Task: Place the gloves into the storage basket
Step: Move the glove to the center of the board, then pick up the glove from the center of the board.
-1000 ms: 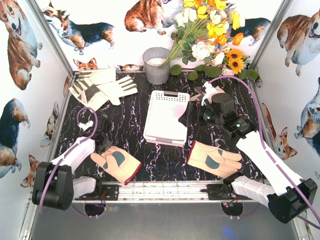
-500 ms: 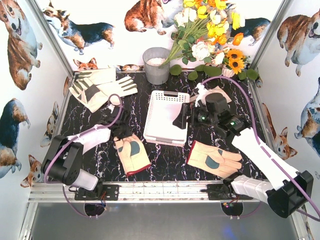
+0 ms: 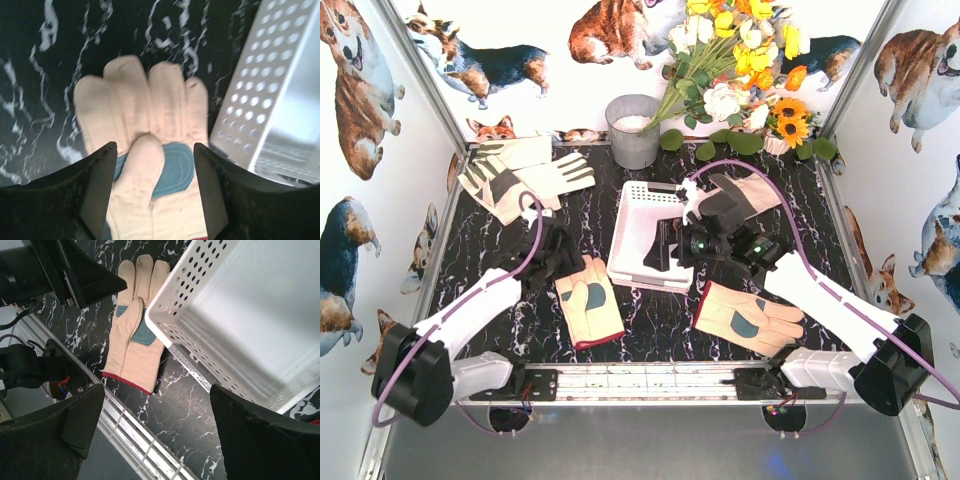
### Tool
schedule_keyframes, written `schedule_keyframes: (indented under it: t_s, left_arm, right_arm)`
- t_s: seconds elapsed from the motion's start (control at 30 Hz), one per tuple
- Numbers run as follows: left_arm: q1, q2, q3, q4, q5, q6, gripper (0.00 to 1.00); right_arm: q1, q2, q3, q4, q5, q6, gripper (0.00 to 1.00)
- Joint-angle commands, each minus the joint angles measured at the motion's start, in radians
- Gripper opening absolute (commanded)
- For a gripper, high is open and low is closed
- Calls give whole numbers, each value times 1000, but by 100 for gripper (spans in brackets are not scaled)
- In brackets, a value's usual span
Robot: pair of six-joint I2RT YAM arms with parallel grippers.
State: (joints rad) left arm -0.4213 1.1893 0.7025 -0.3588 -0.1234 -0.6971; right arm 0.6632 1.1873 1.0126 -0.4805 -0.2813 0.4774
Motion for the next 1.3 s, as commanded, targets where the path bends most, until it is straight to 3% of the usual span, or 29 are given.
schedule_keyframes:
  t_s: [0.0,0.33,0.63,0.8,0.93,1.03,1.2,1.27]
  left_arm:
    - [-36,-60,-49,-178,-69,-82,58]
    - [-199,-62,-123,-187,-146,-186,65]
    - [-223,32,-169,-67,-134,-155,65]
    - [-223,20,-188,-72,-180,-166,41]
    - [-220,-75,-189,-23,-145,-120,3]
    - [-202,-161,-163,8,-102,-76,0]
    - [-151,-254,-94,17,-17,0,0]
    - [-109,-275,-63,8,62,29,0]
  right_arm:
    - [26,-19,-36,138,72,60,89]
    - [68,94,51,211,71,83,88]
    - [82,142,60,218,42,100,87]
    - [87,112,52,215,60,113,87]
    - [88,108,60,179,73,115,86]
    - [86,112,74,175,43,164,88]
    - [48,150,64,401,-173,308,88]
    - [37,177,87,407,-189,319,88]
